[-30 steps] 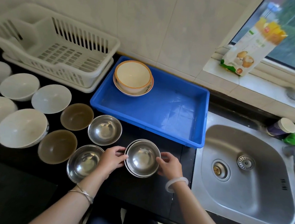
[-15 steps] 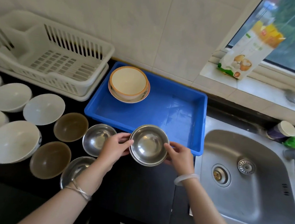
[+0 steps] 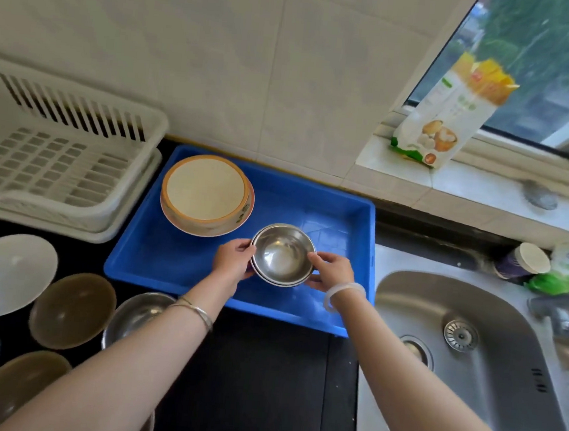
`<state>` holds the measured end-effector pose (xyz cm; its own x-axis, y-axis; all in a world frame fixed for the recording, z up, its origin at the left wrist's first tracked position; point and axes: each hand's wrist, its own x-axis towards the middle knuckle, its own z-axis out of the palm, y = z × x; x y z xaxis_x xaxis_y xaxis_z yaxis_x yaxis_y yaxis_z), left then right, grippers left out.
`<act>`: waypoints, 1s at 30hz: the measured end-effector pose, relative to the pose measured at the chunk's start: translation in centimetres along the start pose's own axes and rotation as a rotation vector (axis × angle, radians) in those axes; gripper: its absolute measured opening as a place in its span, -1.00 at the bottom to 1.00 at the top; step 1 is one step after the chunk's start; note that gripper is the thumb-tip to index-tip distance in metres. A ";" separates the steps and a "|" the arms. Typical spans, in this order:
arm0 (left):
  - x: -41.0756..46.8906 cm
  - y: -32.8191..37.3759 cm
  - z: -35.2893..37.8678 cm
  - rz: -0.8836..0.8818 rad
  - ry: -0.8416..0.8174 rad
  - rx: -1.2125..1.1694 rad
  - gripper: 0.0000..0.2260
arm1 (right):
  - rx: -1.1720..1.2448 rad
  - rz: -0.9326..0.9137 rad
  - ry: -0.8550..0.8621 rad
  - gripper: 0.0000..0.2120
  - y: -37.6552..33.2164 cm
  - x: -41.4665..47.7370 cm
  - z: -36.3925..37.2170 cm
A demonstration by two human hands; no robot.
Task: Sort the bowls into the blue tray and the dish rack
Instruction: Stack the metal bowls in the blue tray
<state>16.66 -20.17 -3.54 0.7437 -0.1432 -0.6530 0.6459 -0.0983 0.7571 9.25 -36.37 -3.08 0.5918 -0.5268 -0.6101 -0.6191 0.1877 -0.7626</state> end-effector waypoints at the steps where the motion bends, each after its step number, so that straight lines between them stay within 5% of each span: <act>1: 0.6 0.0 0.2 -0.009 0.000 0.007 -0.83 | 0.000 0.013 0.002 -0.77 0.0 0.5 0.1; 8: 3.3 -0.1 0.7 -0.004 -0.031 -0.050 -0.77 | 0.093 0.055 0.029 -0.73 0.0 2.6 1.0; 15: 2.7 -1.8 0.9 -0.187 -0.122 -0.301 -0.78 | 0.335 0.083 0.002 -0.85 1.1 2.7 1.3; 30: 4.2 0.1 3.2 -0.167 -0.082 -0.516 -0.67 | 0.469 0.082 0.049 -0.86 -1.5 5.0 3.1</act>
<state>19.32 -23.90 -6.17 0.6211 -0.2458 -0.7442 0.7703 0.3666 0.5218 14.75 -36.71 -5.68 0.5186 -0.5308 -0.6703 -0.3567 0.5782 -0.7338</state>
